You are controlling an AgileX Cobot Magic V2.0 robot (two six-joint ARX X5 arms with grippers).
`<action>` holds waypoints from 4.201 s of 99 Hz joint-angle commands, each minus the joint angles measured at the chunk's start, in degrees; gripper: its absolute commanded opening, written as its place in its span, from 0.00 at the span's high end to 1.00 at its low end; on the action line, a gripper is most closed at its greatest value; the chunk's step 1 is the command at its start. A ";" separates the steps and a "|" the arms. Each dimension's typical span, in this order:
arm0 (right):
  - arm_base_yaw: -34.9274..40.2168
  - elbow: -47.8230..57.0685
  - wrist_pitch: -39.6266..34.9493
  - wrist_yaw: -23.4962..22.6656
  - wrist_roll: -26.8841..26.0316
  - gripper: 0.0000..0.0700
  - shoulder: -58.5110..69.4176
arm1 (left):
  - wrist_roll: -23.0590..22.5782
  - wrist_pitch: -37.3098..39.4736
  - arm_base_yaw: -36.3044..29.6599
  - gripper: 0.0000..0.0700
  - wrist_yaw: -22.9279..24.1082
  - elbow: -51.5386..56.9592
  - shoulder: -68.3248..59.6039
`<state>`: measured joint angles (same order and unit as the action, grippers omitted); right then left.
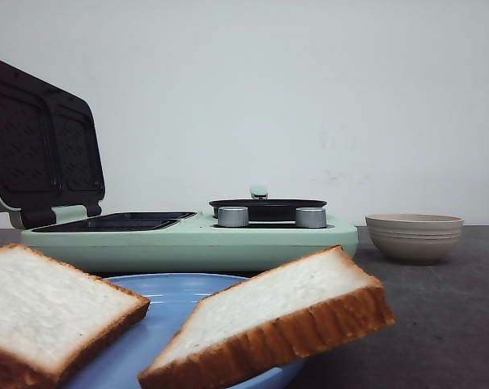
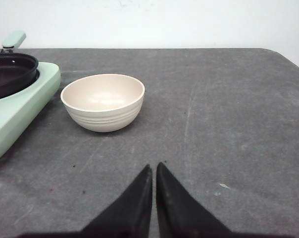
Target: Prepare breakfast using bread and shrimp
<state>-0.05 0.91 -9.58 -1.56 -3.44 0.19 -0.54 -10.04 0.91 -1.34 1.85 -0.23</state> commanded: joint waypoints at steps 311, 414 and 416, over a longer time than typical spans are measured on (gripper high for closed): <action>-0.02 -0.20 0.46 -0.04 -4.90 1.00 0.02 | 17.18 3.39 -0.02 1.00 -0.15 -1.03 0.04; -0.02 45.24 -23.69 -9.11 -16.48 1.00 35.54 | 11.76 -24.55 -0.28 0.99 -12.37 46.62 -38.69; -0.02 46.38 -24.13 -9.11 -16.48 1.00 36.57 | 11.76 -25.00 -0.28 0.99 -12.35 47.71 -39.56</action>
<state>-0.05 43.29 -31.92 -10.74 -19.59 33.21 13.82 -33.78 0.78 -13.54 46.02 -37.26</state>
